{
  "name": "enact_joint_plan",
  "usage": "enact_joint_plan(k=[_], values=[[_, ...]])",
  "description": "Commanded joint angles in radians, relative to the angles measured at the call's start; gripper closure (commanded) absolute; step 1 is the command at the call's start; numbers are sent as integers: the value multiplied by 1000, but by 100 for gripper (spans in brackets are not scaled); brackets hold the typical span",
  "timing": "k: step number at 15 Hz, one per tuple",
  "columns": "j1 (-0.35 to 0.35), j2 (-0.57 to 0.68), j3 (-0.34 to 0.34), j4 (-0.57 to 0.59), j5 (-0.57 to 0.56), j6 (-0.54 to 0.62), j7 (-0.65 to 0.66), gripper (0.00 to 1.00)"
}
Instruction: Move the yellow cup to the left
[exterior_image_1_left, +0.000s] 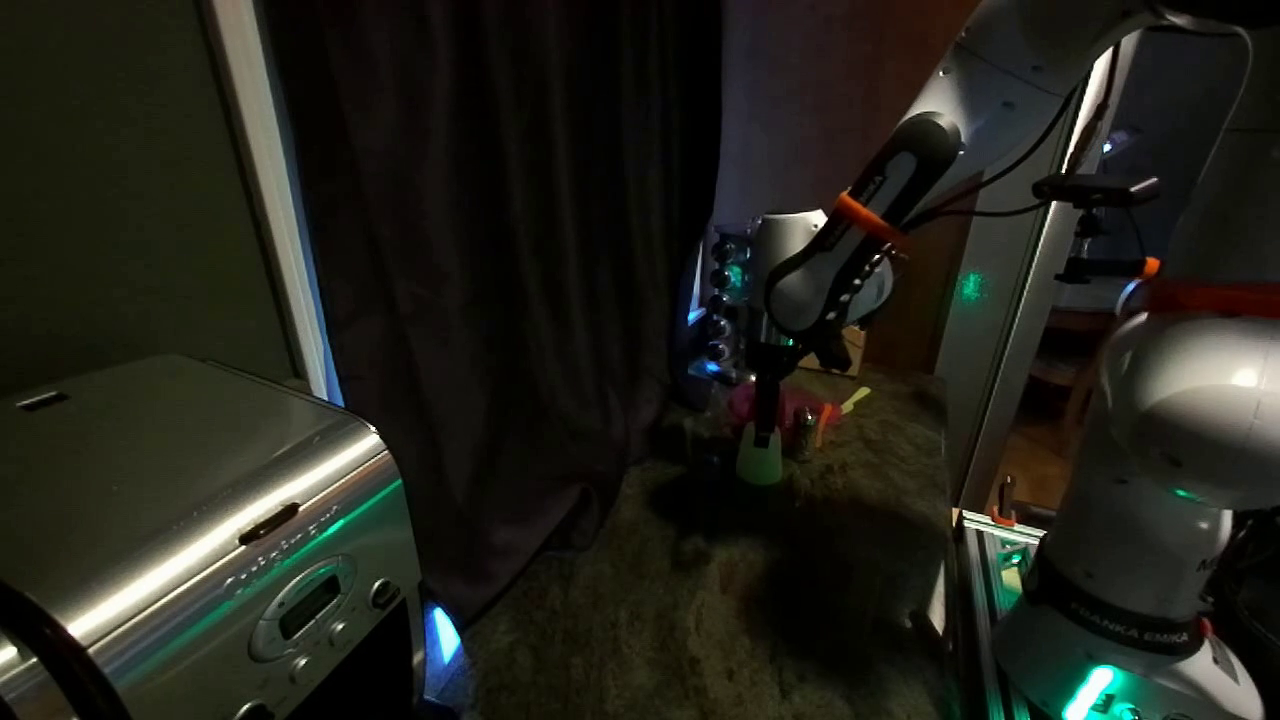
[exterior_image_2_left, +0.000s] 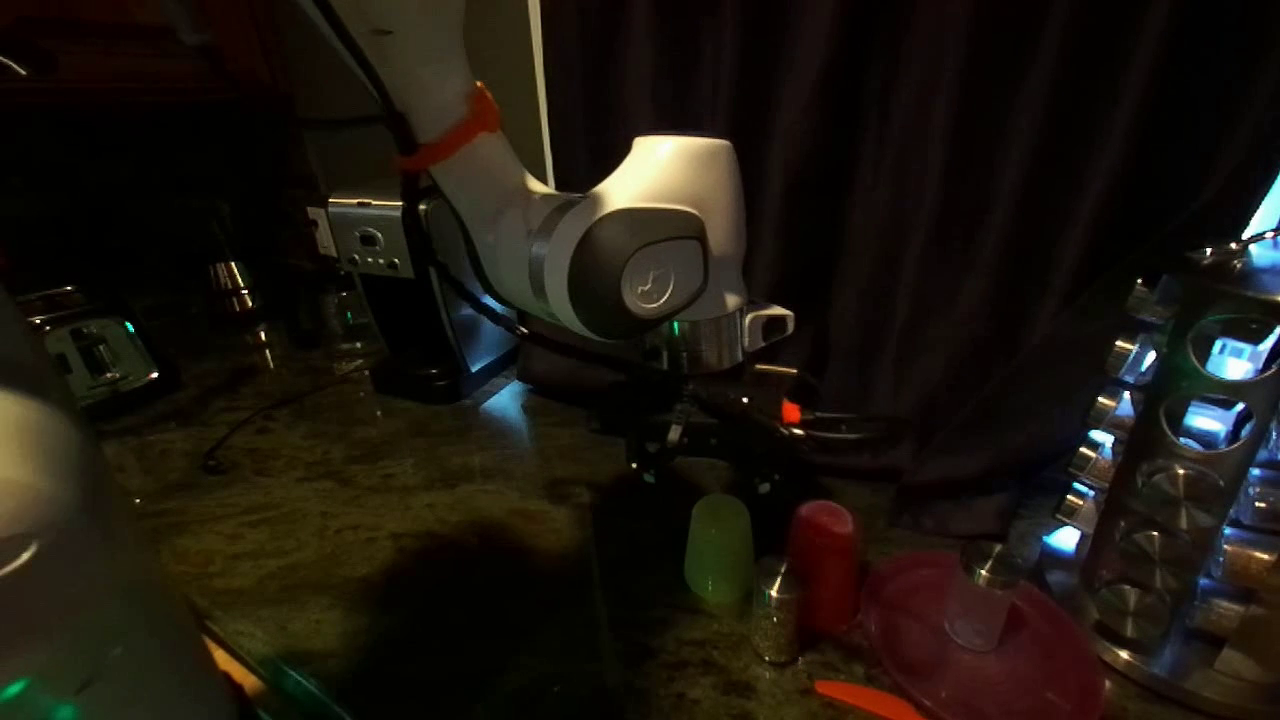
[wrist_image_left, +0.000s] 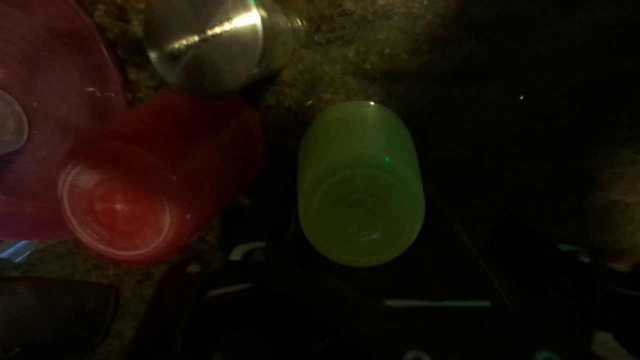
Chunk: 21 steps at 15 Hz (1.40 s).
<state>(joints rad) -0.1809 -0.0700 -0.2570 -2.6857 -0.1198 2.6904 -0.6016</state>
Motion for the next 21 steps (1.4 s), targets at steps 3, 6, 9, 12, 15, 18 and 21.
enact_joint_plan(k=[3,6,9,12,15,18,21], values=[[-13,88,3,39,72,21,-61,1],[-24,112,8,56,70,19,-57,9],[-34,127,13,70,65,16,-54,34],[-38,132,20,80,71,9,-58,56],[-41,134,25,81,77,8,-62,56],[-34,104,32,73,53,-3,-40,56],[-15,34,49,55,1,-13,-5,56]])
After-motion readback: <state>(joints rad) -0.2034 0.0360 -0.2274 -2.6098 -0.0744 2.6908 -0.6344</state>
